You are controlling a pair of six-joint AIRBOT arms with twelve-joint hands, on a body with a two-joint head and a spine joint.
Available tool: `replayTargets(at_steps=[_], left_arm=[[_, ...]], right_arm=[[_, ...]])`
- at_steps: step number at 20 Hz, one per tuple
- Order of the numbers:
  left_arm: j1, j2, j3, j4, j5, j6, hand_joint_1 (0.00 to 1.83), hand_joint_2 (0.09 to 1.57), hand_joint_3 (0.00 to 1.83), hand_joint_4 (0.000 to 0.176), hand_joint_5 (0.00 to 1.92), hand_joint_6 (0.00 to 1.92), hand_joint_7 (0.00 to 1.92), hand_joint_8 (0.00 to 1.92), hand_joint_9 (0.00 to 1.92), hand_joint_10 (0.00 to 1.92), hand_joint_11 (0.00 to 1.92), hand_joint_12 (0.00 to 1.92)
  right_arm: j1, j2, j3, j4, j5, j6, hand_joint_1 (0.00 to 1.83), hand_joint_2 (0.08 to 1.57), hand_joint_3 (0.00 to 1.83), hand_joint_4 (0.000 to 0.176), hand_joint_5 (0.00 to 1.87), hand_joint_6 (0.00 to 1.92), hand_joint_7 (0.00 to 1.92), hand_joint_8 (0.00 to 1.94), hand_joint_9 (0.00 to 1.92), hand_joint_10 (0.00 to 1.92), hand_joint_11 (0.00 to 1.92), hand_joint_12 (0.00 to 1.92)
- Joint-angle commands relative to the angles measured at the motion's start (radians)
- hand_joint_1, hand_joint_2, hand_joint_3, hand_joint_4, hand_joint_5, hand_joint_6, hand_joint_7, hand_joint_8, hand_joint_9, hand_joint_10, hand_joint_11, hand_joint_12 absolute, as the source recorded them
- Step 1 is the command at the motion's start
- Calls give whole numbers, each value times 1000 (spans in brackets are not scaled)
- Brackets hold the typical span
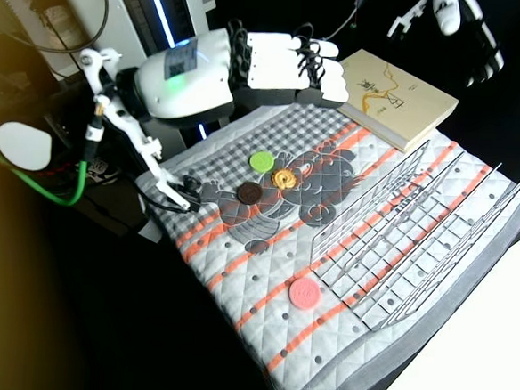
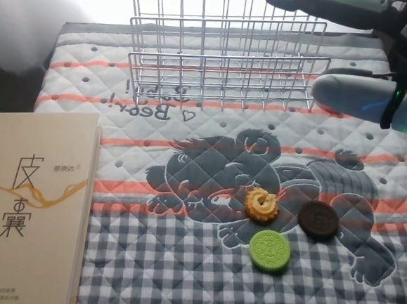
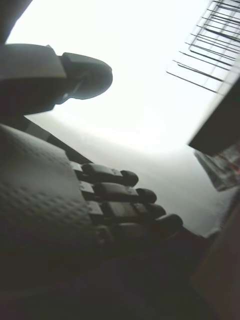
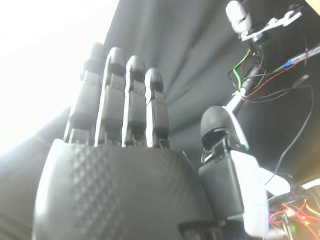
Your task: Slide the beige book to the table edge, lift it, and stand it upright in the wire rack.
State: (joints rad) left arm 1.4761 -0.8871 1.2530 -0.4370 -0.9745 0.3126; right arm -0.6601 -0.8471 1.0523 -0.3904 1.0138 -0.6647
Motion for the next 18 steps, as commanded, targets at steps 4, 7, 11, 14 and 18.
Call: replayTargets(at_steps=[4,7,11,14,18], left_arm=[[-39,-20,32,18,-32,-44,440,906,0,176,108,0,110,7,63,6,0,408],[-39,-25,33,50,-56,-93,399,888,0,176,89,1,137,1,103,10,0,283],[-42,-28,27,100,-98,-153,340,869,0,176,30,0,205,13,198,16,0,961],[-44,-43,28,157,-111,-213,305,791,0,176,0,0,168,14,226,14,0,813],[-69,-48,29,217,-80,-229,270,756,0,176,0,0,192,1,279,9,0,897]], right_arm=[[6,4,1,44,108,-2,0,1349,0,0,372,0,426,2,448,3,415,96],[1,4,1,44,108,-2,0,1351,1,0,366,15,378,0,385,0,361,67],[-2,3,1,43,106,-2,49,1360,0,0,407,5,411,1,423,2,411,52],[-13,-1,1,42,100,-2,137,1325,0,0,369,0,331,0,361,0,411,38],[-14,-2,1,42,98,-2,160,1333,0,0,410,9,383,11,422,14,468,50]])
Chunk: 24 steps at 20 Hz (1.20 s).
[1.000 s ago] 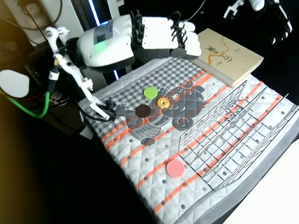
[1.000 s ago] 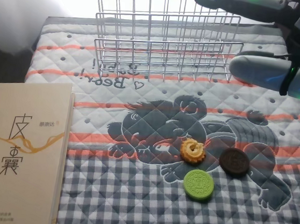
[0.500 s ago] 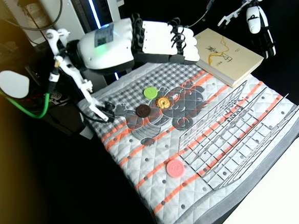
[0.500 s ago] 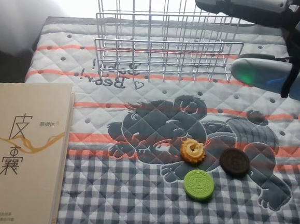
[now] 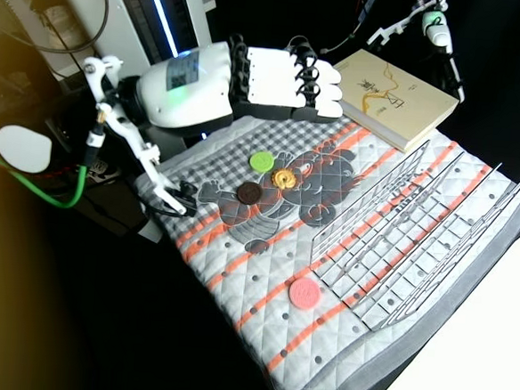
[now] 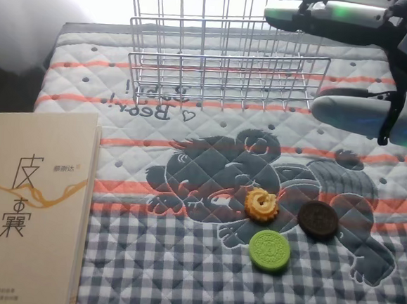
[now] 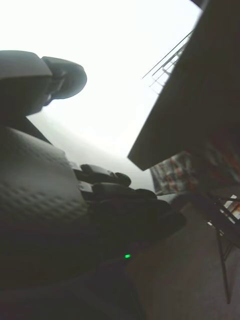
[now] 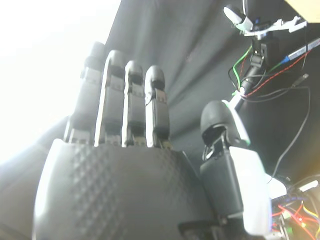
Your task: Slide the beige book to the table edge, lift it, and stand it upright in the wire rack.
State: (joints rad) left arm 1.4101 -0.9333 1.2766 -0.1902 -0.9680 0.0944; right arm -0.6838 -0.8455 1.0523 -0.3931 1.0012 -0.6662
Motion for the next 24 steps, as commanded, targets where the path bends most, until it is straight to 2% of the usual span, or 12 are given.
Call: replayTargets(at_steps=[1,3,7,9,11,13,14,15,16,21,22,24], left_arm=[[-3,-5,7,-25,-87,-21,290,733,0,176,0,0,210,0,301,5,0,961],[-5,-9,8,-11,-91,-39,291,745,7,176,0,0,198,0,319,9,0,976],[-10,-12,7,40,-73,-64,306,739,0,176,0,0,242,5,371,9,0,1021],[-10,-12,2,63,-76,-75,344,730,0,176,0,0,291,4,384,5,0,931],[-12,-11,-1,71,-91,-78,375,759,5,176,0,0,264,3,409,9,0,991],[-23,-11,-5,83,-108,-76,544,877,6,115,54,2,386,9,488,18,46,1081],[-30,-10,-8,87,-111,-68,727,943,7,44,251,12,526,19,589,34,155,1045],[-38,-9,-10,92,-111,-62,836,969,3,8,374,9,609,14,638,30,214,982],[-43,-9,-10,97,-110,-60,899,987,2,0,478,9,661,11,661,22,249,975],[-52,-9,-10,101,-91,-47,842,974,0,5,442,0,667,0,666,5,242,977],[-52,-9,-10,101,-87,-44,799,980,4,30,368,0,597,0,641,0,252,971],[-52,-11,-11,101,-84,-43,763,969,0,42,282,0,544,0,643,3,309,991]], right_arm=[[9,-4,1,45,111,0,231,1325,0,0,446,16,417,16,446,17,476,50],[9,-5,1,45,111,0,173,1330,2,0,461,8,429,8,466,11,505,53],[8,-8,3,45,110,0,271,1322,0,0,517,10,481,11,531,15,558,57],[5,-6,2,45,108,0,242,1318,0,0,495,3,450,5,489,4,517,34],[4,-7,2,45,104,0,227,1316,0,0,467,0,416,1,450,0,487,18],[3,-9,3,45,101,0,235,1314,0,0,489,6,437,5,485,9,523,29],[3,-11,4,45,100,0,221,1315,0,0,481,1,433,2,472,2,512,24],[2,-12,4,45,100,0,218,1315,0,0,486,3,441,5,477,3,519,26],[1,-12,4,45,99,0,207,1312,0,0,487,3,443,4,471,1,511,22],[1,-12,4,45,99,0,195,1312,0,0,512,5,459,3,493,5,532,23],[0,-12,4,45,99,0,199,1312,0,0,515,5,455,1,490,3,521,18],[-1,-13,4,45,99,0,220,1310,0,0,522,6,452,1,488,1,524,17]])
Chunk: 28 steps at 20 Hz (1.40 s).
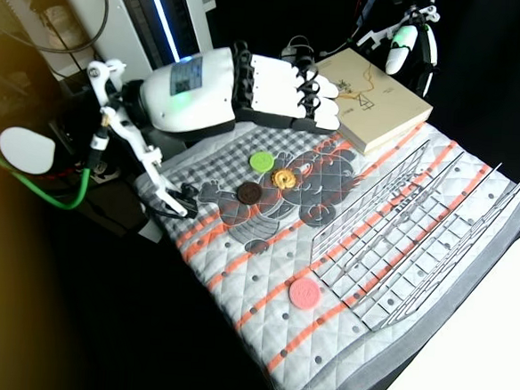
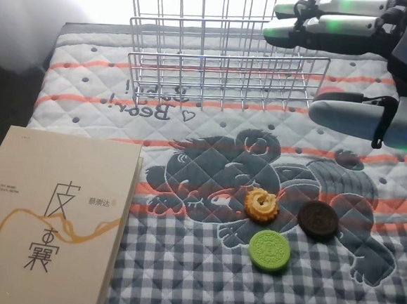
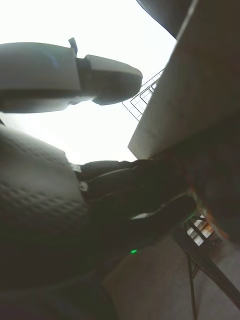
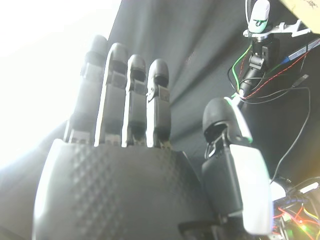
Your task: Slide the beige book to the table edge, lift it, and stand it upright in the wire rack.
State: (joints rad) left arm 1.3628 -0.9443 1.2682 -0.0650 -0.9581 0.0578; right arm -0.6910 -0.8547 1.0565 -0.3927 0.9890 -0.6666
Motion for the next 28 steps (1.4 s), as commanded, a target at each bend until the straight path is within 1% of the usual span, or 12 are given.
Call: replayTargets(at_steps=[1,3,7,9,11,13,17,18,20,22,24,28], left_arm=[[-5,0,-4,-24,-94,-5,748,959,0,54,263,0,531,0,646,4,307,991],[-5,-1,-4,-24,-89,1,706,938,0,80,236,0,538,4,647,4,313,996],[-5,-6,-4,-17,-79,0,601,890,0,96,131,0,499,1,639,2,328,1078],[-7,-9,-3,-6,-72,-5,593,843,0,74,149,2,543,5,654,24,241,1348],[-17,-13,-3,7,-63,-6,602,821,0,50,206,3,640,13,725,35,265,1402],[-22,-15,-3,8,-69,-4,596,827,1,22,258,3,665,5,760,32,353,1338],[-42,-12,-3,18,-70,0,578,829,0,40,229,0,653,1,731,7,277,1369],[-56,-12,-1,34,-60,0,555,835,1,0,201,0,583,3,719,2,320,1274],[-99,-13,5,90,-19,-1,548,792,0,0,228,1,667,12,797,25,442,1290],[-115,-18,10,110,-2,-5,623,893,4,0,257,2,608,0,670,0,138,1423],[-116,-24,13,112,3,-7,617,899,0,0,291,2,714,12,800,55,247,1458],[-117,-26,15,111,16,-1,907,1029,1,0,816,42,861,26,839,79,235,1488]], right_arm=[[6,-4,0,44,112,0,210,1313,0,0,531,7,454,2,490,2,527,17],[6,-6,0,44,112,0,195,1317,2,0,527,5,442,2,488,5,562,30],[6,-8,3,44,112,0,229,1307,0,2,552,6,449,0,503,4,577,31],[6,-10,4,44,112,0,252,1307,0,0,569,9,467,6,515,6,574,27],[6,-12,7,18,96,17,202,1315,3,0,575,5,459,1,583,22,656,59],[6,-17,15,-67,43,87,179,1329,1,0,578,3,443,3,471,0,531,5],[10,-66,46,-224,-23,209,0,1392,8,0,660,18,501,11,437,1,517,17],[12,-73,49,-245,-37,221,0,1404,12,0,637,7,501,10,432,0,530,23],[16,-86,52,-294,-65,243,0,1405,8,0,641,7,507,10,447,6,447,1],[20,-106,68,-347,-73,309,0,1396,3,0,613,0,459,0,423,3,424,8],[29,-123,74,-394,-88,344,0,1405,5,0,612,0,459,1,423,3,451,21],[58,-172,90,-505,-120,409,0,1392,0,0,662,22,482,8,433,8,530,55]])
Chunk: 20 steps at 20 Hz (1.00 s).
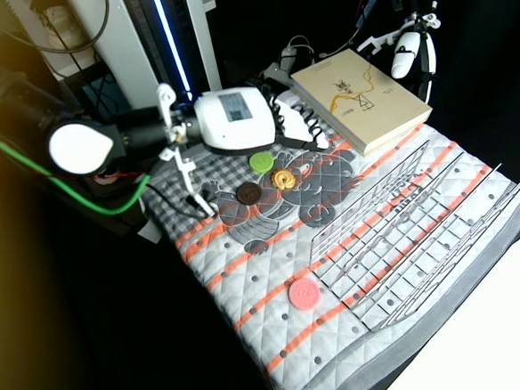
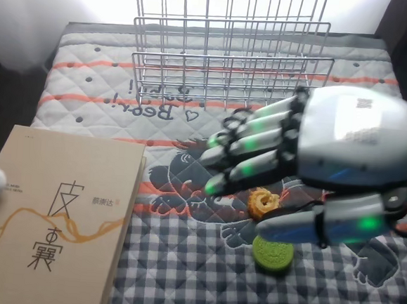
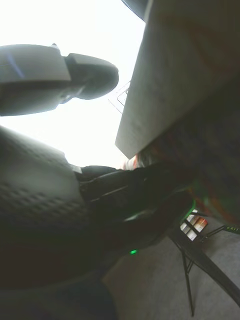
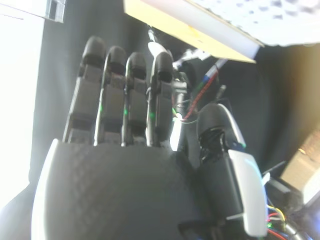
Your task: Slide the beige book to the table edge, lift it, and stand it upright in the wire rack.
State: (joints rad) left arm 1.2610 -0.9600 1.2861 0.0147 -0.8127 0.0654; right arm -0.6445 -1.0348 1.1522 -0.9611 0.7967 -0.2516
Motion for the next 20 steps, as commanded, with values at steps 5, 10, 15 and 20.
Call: replayTargets(at_steps=[5,10,15,20], left_arm=[[-16,-10,0,26,-134,-9,832,1002,0,0,953,132,1009,22,762,684,419,1594],[-18,-10,1,20,-142,-12,700,977,1,0,896,3,942,0,745,573,427,1451],[-18,-10,3,17,-149,-19,619,987,0,0,680,0,824,0,827,242,490,1393],[-18,-9,6,10,-164,-27,611,994,0,0,627,0,840,3,879,264,487,1525]], right_arm=[[47,-81,38,-59,43,79,0,1424,10,0,580,0,427,1,351,3,440,18],[51,-140,62,-99,27,103,0,1419,0,0,620,12,479,15,397,14,449,24],[58,-184,81,-118,12,110,0,1425,3,0,608,3,475,6,395,7,396,1],[60,-234,96,-150,-15,110,0,1411,0,0,585,1,533,6,478,11,476,49]])
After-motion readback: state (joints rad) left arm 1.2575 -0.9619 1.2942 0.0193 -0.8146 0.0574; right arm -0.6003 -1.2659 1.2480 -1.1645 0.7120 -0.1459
